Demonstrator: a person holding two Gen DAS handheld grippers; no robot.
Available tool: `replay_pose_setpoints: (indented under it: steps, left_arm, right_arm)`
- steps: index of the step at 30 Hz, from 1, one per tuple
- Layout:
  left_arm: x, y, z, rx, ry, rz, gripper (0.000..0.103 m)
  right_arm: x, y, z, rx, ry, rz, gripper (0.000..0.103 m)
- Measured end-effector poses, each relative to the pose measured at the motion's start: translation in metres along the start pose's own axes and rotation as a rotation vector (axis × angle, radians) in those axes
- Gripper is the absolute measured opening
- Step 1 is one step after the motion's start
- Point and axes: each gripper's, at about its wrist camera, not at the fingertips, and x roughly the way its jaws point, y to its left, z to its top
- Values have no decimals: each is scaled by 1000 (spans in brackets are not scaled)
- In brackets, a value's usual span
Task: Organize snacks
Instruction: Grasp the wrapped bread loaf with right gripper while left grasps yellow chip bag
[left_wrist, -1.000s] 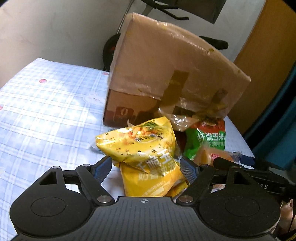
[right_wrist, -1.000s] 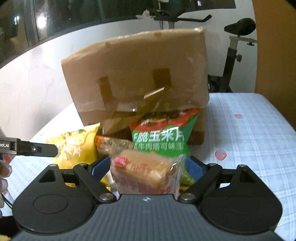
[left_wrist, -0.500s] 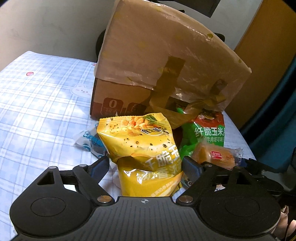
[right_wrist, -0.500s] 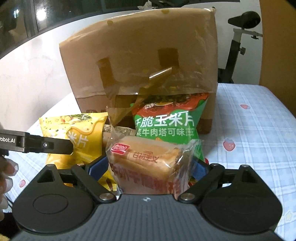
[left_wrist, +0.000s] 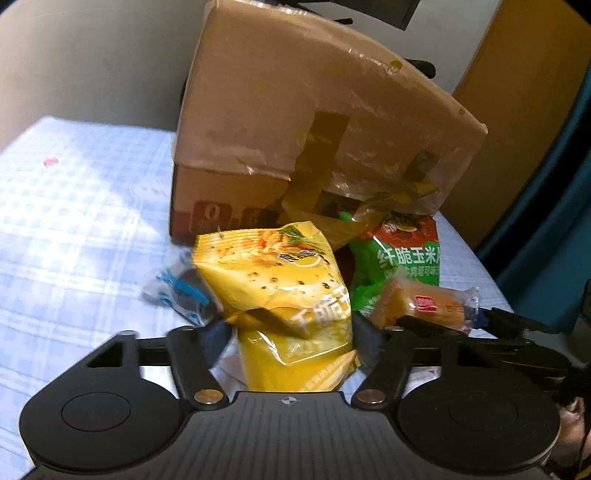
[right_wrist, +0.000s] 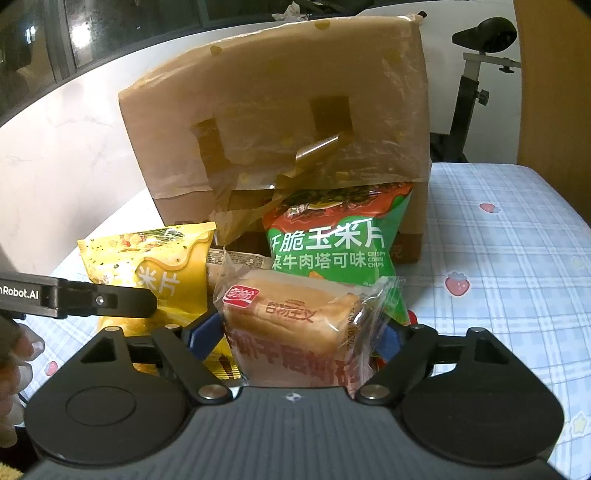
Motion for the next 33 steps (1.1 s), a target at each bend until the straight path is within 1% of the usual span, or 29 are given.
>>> replay_pose_setpoints:
  steps: [2, 5, 13, 16, 20, 24, 33]
  left_arm:
    - [-7, 1, 2, -1, -24, 1, 65]
    - [-22, 6, 6, -7, -73, -17, 65]
    - [-60, 8, 16, 1, -163, -20, 64]
    - [-75, 8, 20, 18, -202, -7, 64]
    - [-93, 9, 29, 29, -256, 2, 64]
    - [-112, 7, 43, 44, -326, 8, 64]
    - [-129, -9, 74, 102, -437, 14, 64]
  right_arm:
    - [-2, -1, 0, 5, -3, 8, 81]
    - [-9, -4, 2, 14, -20, 19, 81]
    - [-36, -10, 16, 29, -98, 31, 81]
    - [-48, -13, 24, 34, -134, 36, 81]
    - [-61, -16, 39, 36, -188, 38, 81]
    - [-74, -17, 56, 37, -250, 47, 81]
    - [-96, -17, 99, 9, -392, 65, 81]
